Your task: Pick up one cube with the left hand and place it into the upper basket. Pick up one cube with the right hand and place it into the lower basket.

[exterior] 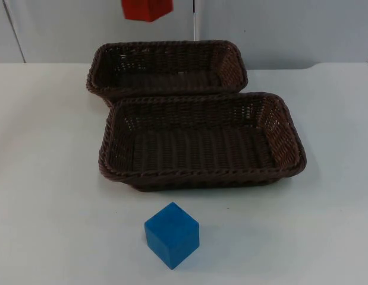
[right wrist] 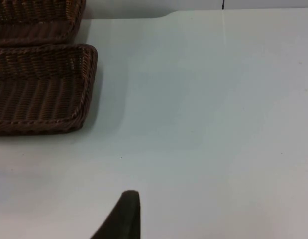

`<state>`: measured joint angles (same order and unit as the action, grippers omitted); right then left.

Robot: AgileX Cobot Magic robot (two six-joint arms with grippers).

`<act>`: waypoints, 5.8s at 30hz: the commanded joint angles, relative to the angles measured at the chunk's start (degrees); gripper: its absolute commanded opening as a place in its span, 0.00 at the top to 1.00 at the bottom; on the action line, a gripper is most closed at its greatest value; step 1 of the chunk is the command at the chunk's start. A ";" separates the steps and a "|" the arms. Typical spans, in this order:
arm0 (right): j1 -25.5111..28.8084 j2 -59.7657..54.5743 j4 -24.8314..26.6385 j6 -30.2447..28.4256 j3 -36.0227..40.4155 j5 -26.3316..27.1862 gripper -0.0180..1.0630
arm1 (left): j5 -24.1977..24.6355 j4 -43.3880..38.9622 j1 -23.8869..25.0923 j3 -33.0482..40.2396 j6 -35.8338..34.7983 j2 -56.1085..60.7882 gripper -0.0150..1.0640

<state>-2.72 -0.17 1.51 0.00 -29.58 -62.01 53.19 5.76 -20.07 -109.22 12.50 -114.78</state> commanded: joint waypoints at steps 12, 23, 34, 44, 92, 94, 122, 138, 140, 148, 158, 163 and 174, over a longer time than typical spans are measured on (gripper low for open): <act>0.24 0.17 0.11 -0.47 0.00 0.24 0.01 | -16.35 0.40 3.55 9.80 -10.23 2.02 0.99; 0.24 0.17 0.11 -0.47 0.00 0.24 0.01 | -23.38 0.89 3.55 9.80 -11.46 -0.94 0.99; 0.24 0.17 0.11 -0.36 0.00 0.24 0.01 | -31.54 1.28 3.55 8.18 -11.46 -9.35 0.99; 0.24 0.17 0.21 -0.36 0.00 0.24 0.01 | -39.24 0.34 3.55 4.47 -11.34 -18.50 0.99; 0.24 0.17 0.21 -0.47 0.00 0.24 0.01 | -26.10 1.29 3.55 2.69 -11.54 -13.35 0.22; 0.24 0.17 0.21 -0.47 0.00 0.24 0.01 | -24.28 0.15 3.55 2.79 -11.54 -11.15 0.22; 0.24 0.17 0.21 -0.47 0.00 0.24 0.01 | -42.02 -0.81 3.55 43.82 -12.86 23.45 0.22; 0.24 0.17 0.21 -0.47 0.00 0.24 0.01 | -36.78 -0.81 3.55 53.56 -12.86 42.27 0.22; 0.24 0.17 0.21 -0.47 0.00 0.24 0.01 | -36.48 -1.34 3.55 55.47 -12.86 45.39 0.22; 0.24 0.17 0.21 -0.47 0.00 0.24 0.01 | -34.09 -2.33 3.55 61.67 -12.86 54.65 0.22; 0.24 0.17 0.21 -0.47 0.00 0.24 0.01 | -24.78 -2.47 3.55 65.25 -12.86 66.57 0.22; 0.24 0.17 0.21 -0.47 0.00 0.24 0.01 | -18.58 -4.45 3.55 65.62 -12.86 71.50 0.22; 0.24 0.17 0.21 -0.47 0.00 0.24 0.01 | -8.08 -5.16 3.55 65.62 -12.86 81.49 0.22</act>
<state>-2.72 -0.17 1.51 0.00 -29.58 -62.01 43.54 1.03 -16.54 -43.75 0.00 -34.70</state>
